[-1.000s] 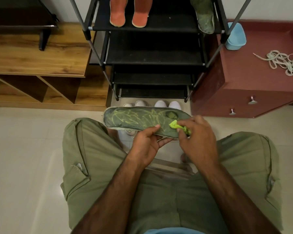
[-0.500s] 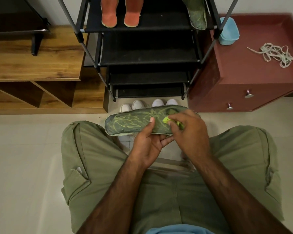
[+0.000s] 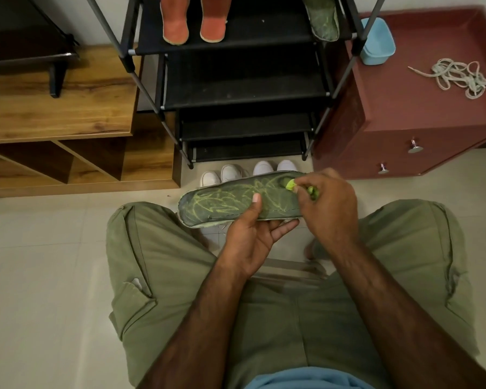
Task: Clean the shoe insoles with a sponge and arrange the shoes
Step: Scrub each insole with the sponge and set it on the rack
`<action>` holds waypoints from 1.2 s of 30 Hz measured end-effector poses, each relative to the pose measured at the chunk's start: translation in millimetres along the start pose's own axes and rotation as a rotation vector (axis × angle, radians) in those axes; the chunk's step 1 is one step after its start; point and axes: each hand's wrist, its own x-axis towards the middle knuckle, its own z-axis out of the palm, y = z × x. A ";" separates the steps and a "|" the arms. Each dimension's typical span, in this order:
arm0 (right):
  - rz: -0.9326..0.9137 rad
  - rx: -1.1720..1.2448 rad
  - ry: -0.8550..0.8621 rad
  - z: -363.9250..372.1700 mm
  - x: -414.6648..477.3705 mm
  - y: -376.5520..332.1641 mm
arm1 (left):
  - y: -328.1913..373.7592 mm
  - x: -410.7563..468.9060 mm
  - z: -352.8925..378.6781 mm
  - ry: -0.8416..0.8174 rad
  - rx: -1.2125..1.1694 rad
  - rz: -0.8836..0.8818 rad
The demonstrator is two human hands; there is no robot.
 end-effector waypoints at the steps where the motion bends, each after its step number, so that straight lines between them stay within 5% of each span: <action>1: -0.022 -0.006 -0.022 0.5 -1.7 -0.4 | -0.5 0.2 0.0 -0.002 0.000 0.000; 4: -0.130 0.031 -0.158 5.5 -9.6 -4.6 | -0.5 -0.2 -2.0 -0.004 -0.002 0.018; 8: 0.004 -0.020 -0.035 -1.0 -2.0 0.1 | 0.1 -0.4 -0.1 0.012 0.007 0.001; 21: -0.122 -0.039 -0.219 3.0 -7.6 -3.7 | -0.9 -1.1 -4.2 0.011 -0.005 0.030; 24: -0.061 -0.094 -0.127 0.0 -4.8 1.4 | 0.5 -0.6 -3.8 0.025 -0.012 0.025; 28: -0.138 -0.121 -0.276 -1.8 -6.6 1.0 | 0.8 -0.4 -6.4 0.038 -0.027 0.030; 36: -0.019 -0.037 -0.165 -3.9 -0.2 2.2 | 1.2 0.2 -3.8 0.045 0.004 0.033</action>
